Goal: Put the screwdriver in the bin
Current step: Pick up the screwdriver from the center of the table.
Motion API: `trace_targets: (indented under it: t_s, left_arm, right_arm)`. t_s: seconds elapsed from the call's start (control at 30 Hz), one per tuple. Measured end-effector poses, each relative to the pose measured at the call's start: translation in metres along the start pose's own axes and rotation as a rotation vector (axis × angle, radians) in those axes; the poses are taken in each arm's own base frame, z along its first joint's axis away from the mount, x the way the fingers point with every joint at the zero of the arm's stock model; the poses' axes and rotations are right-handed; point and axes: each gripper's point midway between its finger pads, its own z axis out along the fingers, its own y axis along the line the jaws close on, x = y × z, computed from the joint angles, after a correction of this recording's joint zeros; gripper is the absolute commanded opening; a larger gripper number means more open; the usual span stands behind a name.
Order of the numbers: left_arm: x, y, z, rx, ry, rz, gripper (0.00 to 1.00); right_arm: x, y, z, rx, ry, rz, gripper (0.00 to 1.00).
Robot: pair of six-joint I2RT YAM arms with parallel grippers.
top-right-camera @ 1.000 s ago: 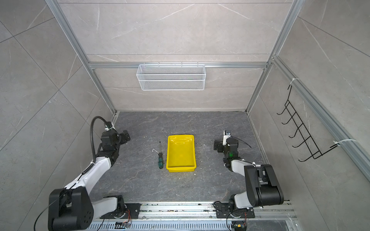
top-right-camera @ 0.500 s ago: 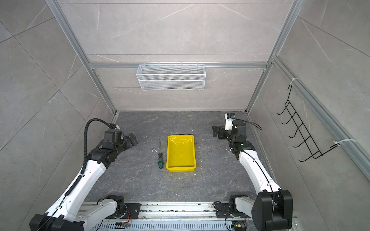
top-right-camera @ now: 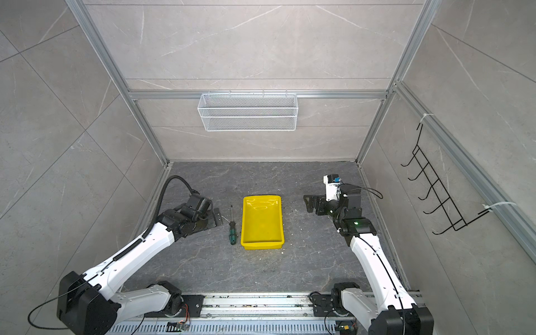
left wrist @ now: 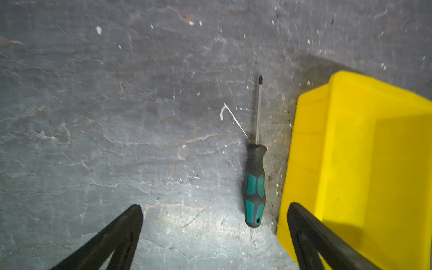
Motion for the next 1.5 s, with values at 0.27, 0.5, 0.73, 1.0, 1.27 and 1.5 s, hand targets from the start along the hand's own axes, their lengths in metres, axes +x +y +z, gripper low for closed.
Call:
trace_targets:
  t_s: [0.27, 0.5, 0.73, 1.0, 1.27, 1.5]
  left_arm:
    - [0.02, -0.02, 0.037, -0.068, 0.114, 0.013, 0.98]
    - [0.032, -0.027, 0.059, -0.073, 0.179, 0.018, 0.91]
    - [0.04, -0.04, 0.073, -0.031, 0.218, 0.013, 0.86]
    - [0.054, -0.04, 0.088, -0.021, 0.256, 0.013, 0.8]
    - [0.065, -0.032, 0.095, -0.038, 0.278, 0.017, 0.71]
    - [0.065, -0.033, 0.096, -0.03, 0.272, 0.016, 0.55]
  right_arm:
    - [0.021, 0.003, 0.001, -0.025, 0.061, 0.034, 1.0]
    - [0.025, 0.007, -0.005, -0.051, 0.068, 0.055, 1.0]
    - [0.03, 0.008, -0.007, -0.088, 0.069, 0.108, 1.0]
    - [0.034, 0.005, -0.006, -0.097, 0.072, 0.136, 1.0]
    - [0.032, 0.005, -0.008, -0.101, 0.066, 0.139, 1.0]
    - [0.027, 0.005, -0.017, -0.094, 0.039, 0.133, 1.0]
